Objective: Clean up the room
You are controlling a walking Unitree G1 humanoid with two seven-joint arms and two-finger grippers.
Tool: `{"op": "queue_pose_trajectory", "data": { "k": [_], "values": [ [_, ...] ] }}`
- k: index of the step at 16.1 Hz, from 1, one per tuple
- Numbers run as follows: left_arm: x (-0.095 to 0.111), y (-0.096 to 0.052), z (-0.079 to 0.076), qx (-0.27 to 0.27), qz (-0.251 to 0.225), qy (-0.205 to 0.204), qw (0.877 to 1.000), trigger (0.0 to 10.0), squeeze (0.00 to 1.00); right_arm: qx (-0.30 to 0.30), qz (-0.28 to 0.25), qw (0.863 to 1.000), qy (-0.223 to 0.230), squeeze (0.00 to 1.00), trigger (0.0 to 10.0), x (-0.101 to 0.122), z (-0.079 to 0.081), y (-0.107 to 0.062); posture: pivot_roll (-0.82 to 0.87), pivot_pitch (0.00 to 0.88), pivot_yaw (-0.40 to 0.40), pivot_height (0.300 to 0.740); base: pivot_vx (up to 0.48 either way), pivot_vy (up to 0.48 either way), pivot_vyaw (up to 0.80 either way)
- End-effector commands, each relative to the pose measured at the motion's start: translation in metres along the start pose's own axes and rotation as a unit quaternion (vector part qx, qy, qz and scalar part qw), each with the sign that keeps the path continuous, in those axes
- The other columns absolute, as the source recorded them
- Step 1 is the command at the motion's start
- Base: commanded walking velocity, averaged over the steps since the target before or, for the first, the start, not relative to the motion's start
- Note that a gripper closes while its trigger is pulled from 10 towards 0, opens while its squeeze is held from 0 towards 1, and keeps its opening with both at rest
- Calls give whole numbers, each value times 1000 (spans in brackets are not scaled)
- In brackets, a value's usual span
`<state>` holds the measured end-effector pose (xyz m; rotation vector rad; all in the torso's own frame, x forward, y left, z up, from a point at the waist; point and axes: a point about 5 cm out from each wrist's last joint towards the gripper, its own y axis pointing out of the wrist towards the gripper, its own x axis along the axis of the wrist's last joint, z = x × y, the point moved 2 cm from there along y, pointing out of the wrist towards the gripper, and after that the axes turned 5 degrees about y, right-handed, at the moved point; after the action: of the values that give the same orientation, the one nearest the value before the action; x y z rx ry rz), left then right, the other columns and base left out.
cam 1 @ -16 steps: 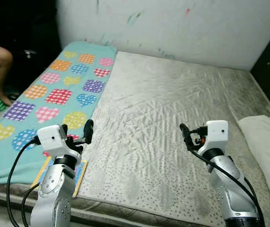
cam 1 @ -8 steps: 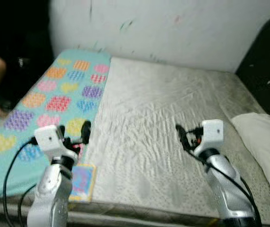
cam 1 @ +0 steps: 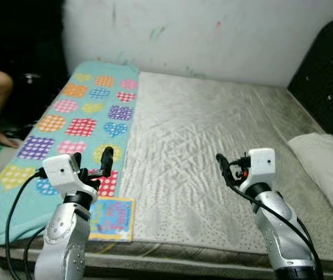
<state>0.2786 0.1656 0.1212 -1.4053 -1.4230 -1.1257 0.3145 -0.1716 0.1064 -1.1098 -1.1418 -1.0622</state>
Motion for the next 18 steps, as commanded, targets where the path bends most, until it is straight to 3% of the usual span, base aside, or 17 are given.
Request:
{"op": "queue_pose_trajectory", "data": {
  "k": [1, 18],
  "values": [
    [1, 1, -8, -15, -3, -4, 1000, 10000, 0, -10, -2, 1000, -4, 0, 10000, 2, -8, -1, -36, 0, -67, 740, 0, 0, 0],
    [2, 2, -10, -26, -8, -10, 1000, 10000, 0, -15, 7, 1000, -1, 0, 10000, -1, -10, -2, -43, 0, -66, 740, 0, 29, -71]
  ]
}}
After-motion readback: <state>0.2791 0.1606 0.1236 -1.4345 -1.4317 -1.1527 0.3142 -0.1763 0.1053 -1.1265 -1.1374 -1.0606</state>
